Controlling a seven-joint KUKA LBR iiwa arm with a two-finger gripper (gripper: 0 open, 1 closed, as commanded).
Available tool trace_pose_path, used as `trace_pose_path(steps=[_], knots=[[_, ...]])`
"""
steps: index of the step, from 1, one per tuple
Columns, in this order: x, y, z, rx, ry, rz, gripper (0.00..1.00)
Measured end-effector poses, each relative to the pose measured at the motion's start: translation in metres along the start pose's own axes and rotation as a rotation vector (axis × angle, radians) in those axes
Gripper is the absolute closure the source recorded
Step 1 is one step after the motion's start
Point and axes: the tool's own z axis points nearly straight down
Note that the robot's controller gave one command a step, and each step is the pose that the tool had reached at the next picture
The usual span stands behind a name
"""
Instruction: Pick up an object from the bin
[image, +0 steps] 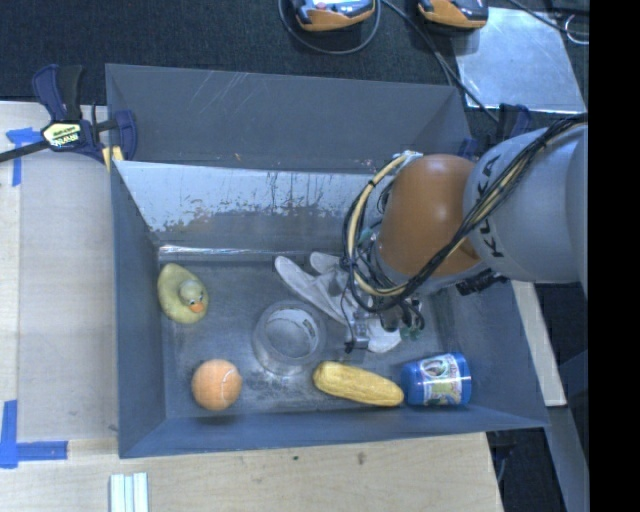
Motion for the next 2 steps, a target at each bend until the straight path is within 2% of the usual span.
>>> trace_pose_path(steps=[1,2], knots=[[-0.002,0.007,0.015,0.0,-0.006,0.04,0.0],[0.004,0.008,-0.018,0.001,0.004,0.055,0.0]])
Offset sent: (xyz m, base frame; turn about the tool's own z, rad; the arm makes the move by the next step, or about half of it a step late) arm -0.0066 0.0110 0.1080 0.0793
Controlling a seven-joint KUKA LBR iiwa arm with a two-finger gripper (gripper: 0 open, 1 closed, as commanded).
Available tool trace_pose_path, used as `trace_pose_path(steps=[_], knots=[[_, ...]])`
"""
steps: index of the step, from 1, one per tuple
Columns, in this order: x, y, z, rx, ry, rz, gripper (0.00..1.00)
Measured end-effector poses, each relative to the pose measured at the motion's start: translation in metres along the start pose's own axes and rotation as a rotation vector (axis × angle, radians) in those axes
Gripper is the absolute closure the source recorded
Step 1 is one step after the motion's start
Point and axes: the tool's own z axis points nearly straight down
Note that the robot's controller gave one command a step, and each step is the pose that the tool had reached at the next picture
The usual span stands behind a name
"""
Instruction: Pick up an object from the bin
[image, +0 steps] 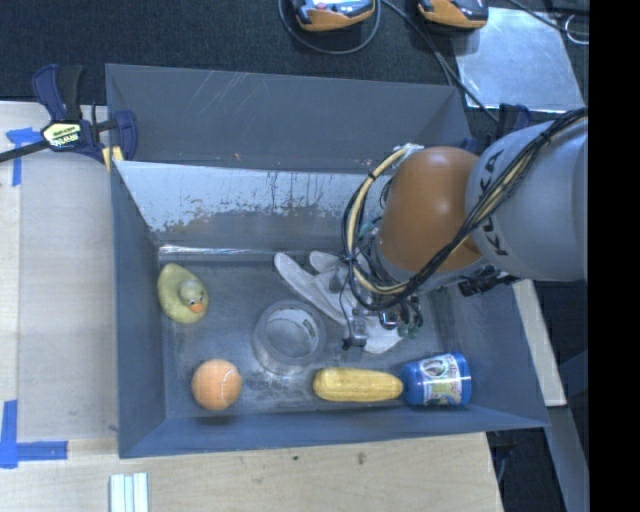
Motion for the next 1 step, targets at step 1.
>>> trace_pose_path(steps=[1], knots=[[-0.0019,-0.0002,-0.0156,-0.001,-0.004,0.002,0.0]])
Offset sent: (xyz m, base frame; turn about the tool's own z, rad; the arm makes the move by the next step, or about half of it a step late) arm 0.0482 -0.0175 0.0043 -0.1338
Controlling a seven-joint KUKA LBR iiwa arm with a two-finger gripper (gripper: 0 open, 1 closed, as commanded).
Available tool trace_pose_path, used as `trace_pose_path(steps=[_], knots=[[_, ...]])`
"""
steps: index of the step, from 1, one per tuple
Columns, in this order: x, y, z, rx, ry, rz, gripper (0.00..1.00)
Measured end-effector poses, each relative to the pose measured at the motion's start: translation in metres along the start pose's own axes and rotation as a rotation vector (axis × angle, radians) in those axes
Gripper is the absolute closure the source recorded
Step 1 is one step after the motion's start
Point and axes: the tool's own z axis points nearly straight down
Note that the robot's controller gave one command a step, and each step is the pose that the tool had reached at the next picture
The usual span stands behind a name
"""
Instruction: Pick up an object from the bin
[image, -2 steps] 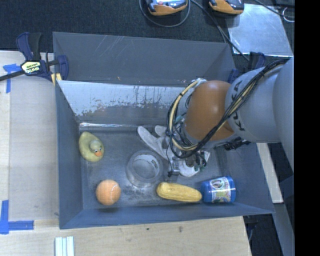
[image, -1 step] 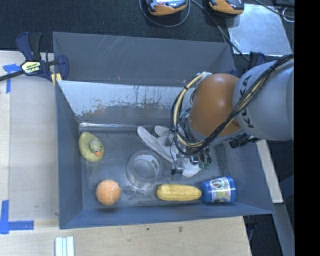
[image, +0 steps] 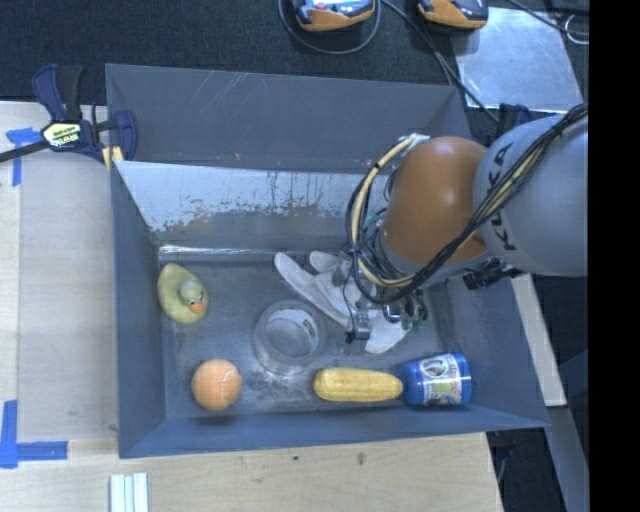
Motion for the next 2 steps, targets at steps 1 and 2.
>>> trace_pose_path(steps=[1,2], knots=[[-0.033,-0.009,0.0,0.001,-0.007,-0.09,0.0],[-0.046,0.002,0.049,0.0,-0.005,0.223,1.0]])
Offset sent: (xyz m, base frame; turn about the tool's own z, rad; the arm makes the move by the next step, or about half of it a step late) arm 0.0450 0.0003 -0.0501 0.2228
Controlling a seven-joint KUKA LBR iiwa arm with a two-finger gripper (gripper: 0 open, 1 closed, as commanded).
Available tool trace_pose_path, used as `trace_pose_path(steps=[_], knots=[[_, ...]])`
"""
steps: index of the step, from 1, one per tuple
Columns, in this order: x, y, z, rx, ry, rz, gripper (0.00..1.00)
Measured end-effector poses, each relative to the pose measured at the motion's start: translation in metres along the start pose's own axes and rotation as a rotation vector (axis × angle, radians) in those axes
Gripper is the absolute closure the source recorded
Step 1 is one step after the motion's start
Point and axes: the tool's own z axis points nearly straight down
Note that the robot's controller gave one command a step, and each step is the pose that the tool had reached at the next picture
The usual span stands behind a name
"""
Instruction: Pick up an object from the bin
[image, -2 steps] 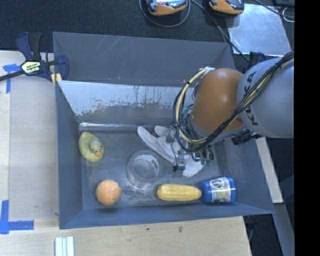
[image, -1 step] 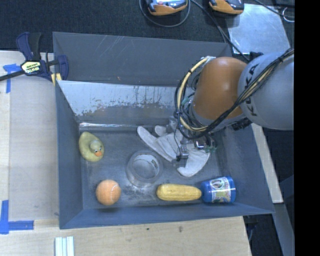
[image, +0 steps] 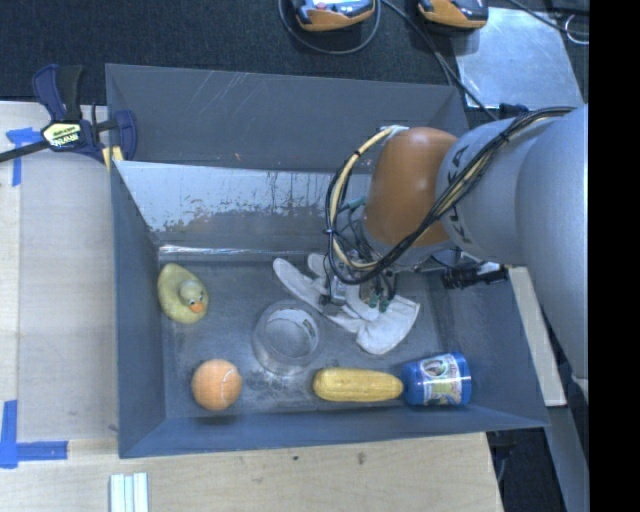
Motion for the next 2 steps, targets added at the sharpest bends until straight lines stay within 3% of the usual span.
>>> trace_pose_path(steps=[1,2], knots=[[0.0,0.0,0.0,0.0,0.0,0.0,1.0],[0.003,-0.005,-0.094,-0.001,-0.003,0.007,1.0]])
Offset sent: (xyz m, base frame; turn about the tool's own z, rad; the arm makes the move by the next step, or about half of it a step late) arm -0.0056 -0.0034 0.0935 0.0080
